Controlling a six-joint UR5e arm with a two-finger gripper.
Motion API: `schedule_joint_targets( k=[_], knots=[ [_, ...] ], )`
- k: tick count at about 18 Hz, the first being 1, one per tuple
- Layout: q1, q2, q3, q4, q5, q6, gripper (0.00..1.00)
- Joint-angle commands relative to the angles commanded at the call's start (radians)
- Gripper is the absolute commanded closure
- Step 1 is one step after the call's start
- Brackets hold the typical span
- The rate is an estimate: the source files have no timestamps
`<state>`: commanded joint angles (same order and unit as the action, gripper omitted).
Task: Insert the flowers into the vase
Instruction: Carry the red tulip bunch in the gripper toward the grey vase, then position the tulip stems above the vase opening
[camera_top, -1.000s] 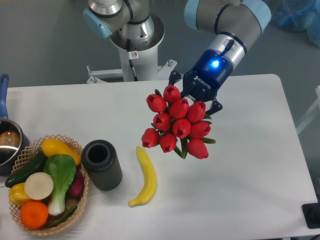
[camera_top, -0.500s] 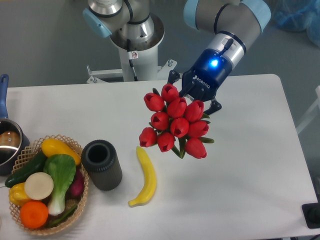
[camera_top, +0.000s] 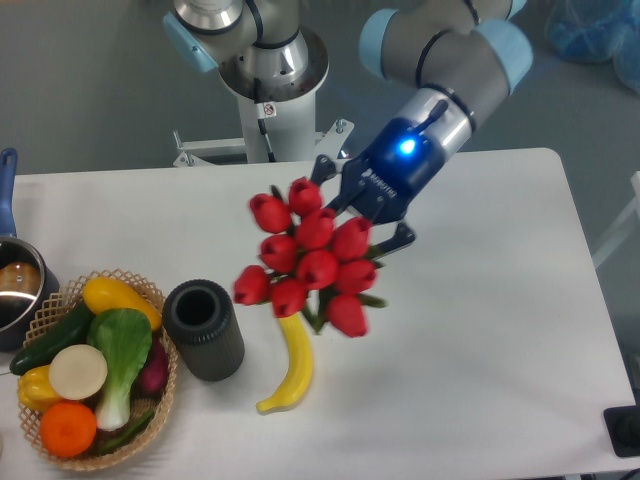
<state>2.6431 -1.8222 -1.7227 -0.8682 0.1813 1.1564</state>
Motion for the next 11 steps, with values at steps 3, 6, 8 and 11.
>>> schedule_joint_targets(
  k=[3, 6, 8, 11],
  knots=[
    [-0.041, -0.022, 0.002, 0.0, -0.052, 0.054, 0.61],
    [-0.08, -0.025, 0.002, 0.0, -0.071, 0.08, 0.61],
    [-0.097, -0.028, 0.005, 0.002, -0.08, 0.103, 0.62],
    [-0.14, -0.052, 0.009, 0.002, -0.104, 0.152, 0.62]
  ],
)
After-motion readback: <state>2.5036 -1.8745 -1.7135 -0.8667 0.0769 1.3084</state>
